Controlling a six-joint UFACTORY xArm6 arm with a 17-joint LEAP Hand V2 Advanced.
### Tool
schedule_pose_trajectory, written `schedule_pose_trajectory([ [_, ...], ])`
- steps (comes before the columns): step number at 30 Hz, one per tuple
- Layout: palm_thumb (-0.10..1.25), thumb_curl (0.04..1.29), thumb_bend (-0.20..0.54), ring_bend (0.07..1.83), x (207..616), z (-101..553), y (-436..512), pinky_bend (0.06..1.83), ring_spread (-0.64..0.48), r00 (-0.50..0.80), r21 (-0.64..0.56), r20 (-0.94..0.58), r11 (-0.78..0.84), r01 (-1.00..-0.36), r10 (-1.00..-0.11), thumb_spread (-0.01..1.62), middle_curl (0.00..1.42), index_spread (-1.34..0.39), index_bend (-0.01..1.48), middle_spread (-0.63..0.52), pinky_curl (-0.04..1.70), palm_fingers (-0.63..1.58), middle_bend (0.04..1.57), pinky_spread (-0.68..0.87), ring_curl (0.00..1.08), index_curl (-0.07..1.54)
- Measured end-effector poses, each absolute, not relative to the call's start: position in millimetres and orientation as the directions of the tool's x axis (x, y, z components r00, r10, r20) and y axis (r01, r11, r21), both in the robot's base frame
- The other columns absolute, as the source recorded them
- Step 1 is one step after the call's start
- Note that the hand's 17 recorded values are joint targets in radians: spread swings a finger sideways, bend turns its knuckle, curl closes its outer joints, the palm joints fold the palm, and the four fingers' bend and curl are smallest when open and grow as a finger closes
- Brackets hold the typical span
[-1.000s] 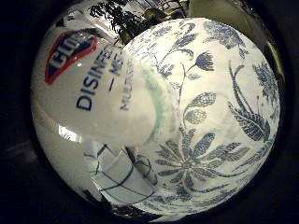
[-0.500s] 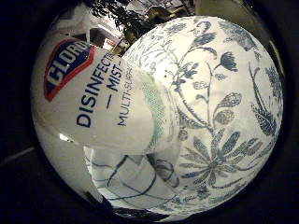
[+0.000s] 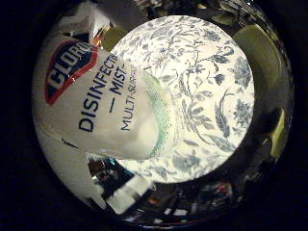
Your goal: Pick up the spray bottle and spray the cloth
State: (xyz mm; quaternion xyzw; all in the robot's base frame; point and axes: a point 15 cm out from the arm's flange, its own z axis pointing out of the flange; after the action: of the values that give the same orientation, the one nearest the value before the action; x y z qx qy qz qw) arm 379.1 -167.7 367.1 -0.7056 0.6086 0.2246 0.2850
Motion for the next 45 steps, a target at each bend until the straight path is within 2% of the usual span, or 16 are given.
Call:
schedule_pose_trajectory([
  [4, 1.07, 0.68, -0.017, 1.45, 362.2, 386.9, -146.9, 1.15, -0.15, 0.198, -0.024, -0.623, -0.234, -0.972, -0.757, 0.93, 0.58, -0.18, 1.17, -0.07, 0.97, 1.21, 1.33, -0.19, 0.57, 0.66],
  [9, 1.06, 0.69, -0.016, 1.45, 343.5, 392.1, -116.2, 1.13, -0.15, 0.246, 0.113, -0.570, -0.372, -0.921, -0.784, 0.94, 0.57, -0.18, 1.18, -0.08, 1.02, 1.21, 1.33, -0.19, 0.56, 0.65],
  [16, 1.04, 0.69, -0.016, 1.45, 333.4, 393.4, -104.3, 1.09, -0.16, 0.299, 0.287, -0.408, -0.432, -0.855, -0.863, 0.95, 0.57, -0.18, 1.17, -0.08, 1.07, 1.22, 1.34, -0.20, 0.56, 0.65],
  [23, 1.03, 0.69, -0.016, 1.45, 330.8, 397.9, -102.8, 1.07, -0.16, 0.332, 0.416, -0.243, -0.408, -0.813, -0.911, 0.97, 0.56, -0.19, 1.17, -0.08, 1.09, 1.22, 1.33, -0.21, 0.56, 0.64],
  [30, 1.03, 0.69, -0.015, 1.44, 338.0, 402.1, -96.6, 1.06, -0.16, 0.412, 0.525, -0.079, -0.390, -0.757, -0.908, 0.97, 0.56, -0.19, 1.16, -0.08, 1.10, 1.23, 1.33, -0.22, 0.56, 0.64],
  [45, 1.04, 0.68, -0.011, 1.44, 345.4, 369.0, -57.5, 1.05, -0.16, 0.438, 0.703, -0.027, -0.328, -0.631, -0.899, 0.99, 0.57, -0.19, 1.16, -0.08, 1.11, 1.23, 1.33, -0.23, 0.56, 0.64],
])
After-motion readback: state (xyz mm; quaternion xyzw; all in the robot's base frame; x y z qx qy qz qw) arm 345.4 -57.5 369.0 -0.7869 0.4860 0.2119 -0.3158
